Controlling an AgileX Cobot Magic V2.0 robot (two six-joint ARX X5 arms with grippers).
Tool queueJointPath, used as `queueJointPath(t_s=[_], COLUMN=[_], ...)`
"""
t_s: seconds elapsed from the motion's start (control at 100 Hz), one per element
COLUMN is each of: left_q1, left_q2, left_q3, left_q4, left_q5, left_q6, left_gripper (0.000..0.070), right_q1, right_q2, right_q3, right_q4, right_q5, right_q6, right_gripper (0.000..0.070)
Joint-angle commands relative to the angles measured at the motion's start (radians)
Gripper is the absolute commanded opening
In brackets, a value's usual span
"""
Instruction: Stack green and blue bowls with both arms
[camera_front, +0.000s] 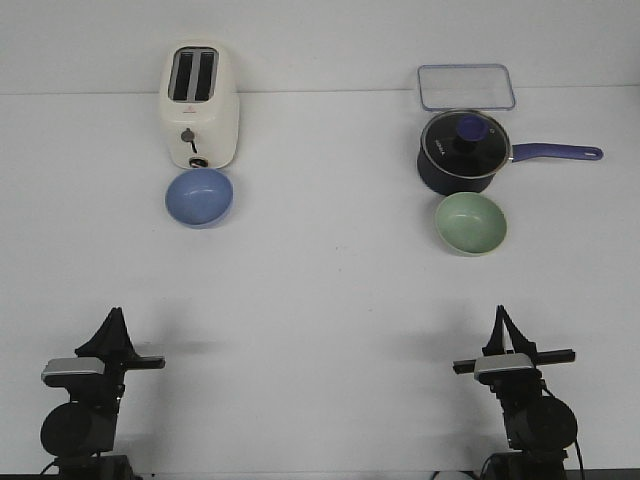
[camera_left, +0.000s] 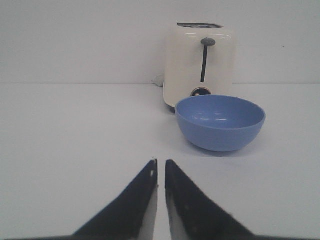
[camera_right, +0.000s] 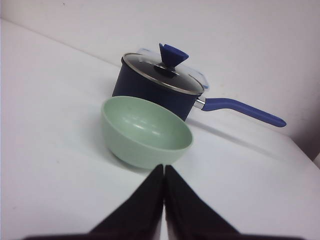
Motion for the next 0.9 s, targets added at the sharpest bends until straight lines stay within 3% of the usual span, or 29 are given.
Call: queueJointPath(t_s=[0.0,0.11,0.29,0.46,0.62,0.82,0.89], left_q1=[0.001,0.001,0.001,0.001,0.001,0.001,0.001], left_q2=[-0.001,-0.001,-0.001,-0.001,-0.001,-0.001,-0.001], left_q3=[-0.020,-0.020,-0.020,-0.020,-0.020,-0.020,-0.020], left_q4=[0.012,0.012,0.012,0.012,0.012,0.012,0.012], left_q5=[0.001,0.001,0.001,0.001,0.001,0.001,0.001], left_q6=[-0.006,-0.006,-0.006,-0.006,-0.006,-0.006,-0.006], left_gripper=[0.0014,0.0014,0.0014,0.0015,0.0014,0.0014,0.0014], right_q1=[0.002,0.002,0.002,0.001,0.000,-0.020,-0.036], right_q2=[0.001,0.001,0.001,0.019,0.163,0.517,0.647], right_q3=[-0.002,-0.002,-0.002,0.079,0.253,0.547,0.637], right_q4=[0.013,0.013,0.013,-0.056,-0.133,-0.303,-0.349], right_q5=[-0.008,-0.031,0.039,0.061,0.077,0.090,0.067], right_q6=[0.012,0.135,0.512,0.644,0.704,0.689,0.663], right_gripper=[0.0000,0.0000,0.0000,0.0000,0.0000,0.0001,0.0067])
